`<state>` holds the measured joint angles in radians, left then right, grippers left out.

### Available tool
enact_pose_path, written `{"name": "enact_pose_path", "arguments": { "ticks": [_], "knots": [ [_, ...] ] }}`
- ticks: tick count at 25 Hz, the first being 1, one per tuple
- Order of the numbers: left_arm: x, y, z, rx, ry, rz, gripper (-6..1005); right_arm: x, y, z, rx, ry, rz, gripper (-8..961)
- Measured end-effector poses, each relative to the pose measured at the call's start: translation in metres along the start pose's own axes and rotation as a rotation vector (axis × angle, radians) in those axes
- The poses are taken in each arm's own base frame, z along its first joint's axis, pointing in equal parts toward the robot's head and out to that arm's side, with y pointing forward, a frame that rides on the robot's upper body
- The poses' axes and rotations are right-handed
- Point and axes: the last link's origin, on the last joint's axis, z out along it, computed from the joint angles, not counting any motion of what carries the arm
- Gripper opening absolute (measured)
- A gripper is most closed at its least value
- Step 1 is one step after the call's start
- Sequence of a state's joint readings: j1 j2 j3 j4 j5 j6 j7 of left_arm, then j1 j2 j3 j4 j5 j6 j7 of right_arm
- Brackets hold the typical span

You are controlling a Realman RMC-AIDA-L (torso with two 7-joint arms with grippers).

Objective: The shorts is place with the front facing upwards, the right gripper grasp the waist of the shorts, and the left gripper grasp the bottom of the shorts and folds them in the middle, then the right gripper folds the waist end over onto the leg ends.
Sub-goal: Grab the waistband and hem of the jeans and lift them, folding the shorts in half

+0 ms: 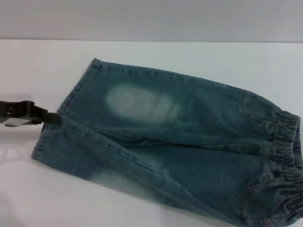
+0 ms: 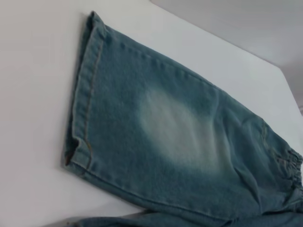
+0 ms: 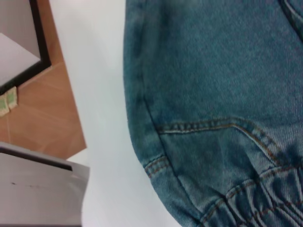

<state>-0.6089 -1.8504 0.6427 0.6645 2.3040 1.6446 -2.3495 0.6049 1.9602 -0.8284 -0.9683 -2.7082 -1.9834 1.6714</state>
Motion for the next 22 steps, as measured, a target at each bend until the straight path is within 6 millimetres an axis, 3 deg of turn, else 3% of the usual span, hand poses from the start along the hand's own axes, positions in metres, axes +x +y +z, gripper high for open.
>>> {"name": "enact_pose_path", "arguments": {
  "ticks": [9,16,22],
  "knots": [
    [0.02,0.014,0.006,-0.021,0.032,0.038,41,0.012,0.001,-0.006,0.017,-0.295,0.022,3],
    [0.04,0.029,0.021,-0.036,0.075,0.072,43,0.034,0.006,0.017,0.032,-0.535,0.052,3],
    [0.061,0.03,0.02,-0.025,0.208,0.058,44,0.057,0.01,0.038,0.071,-0.688,0.121,3]
  ]
}}
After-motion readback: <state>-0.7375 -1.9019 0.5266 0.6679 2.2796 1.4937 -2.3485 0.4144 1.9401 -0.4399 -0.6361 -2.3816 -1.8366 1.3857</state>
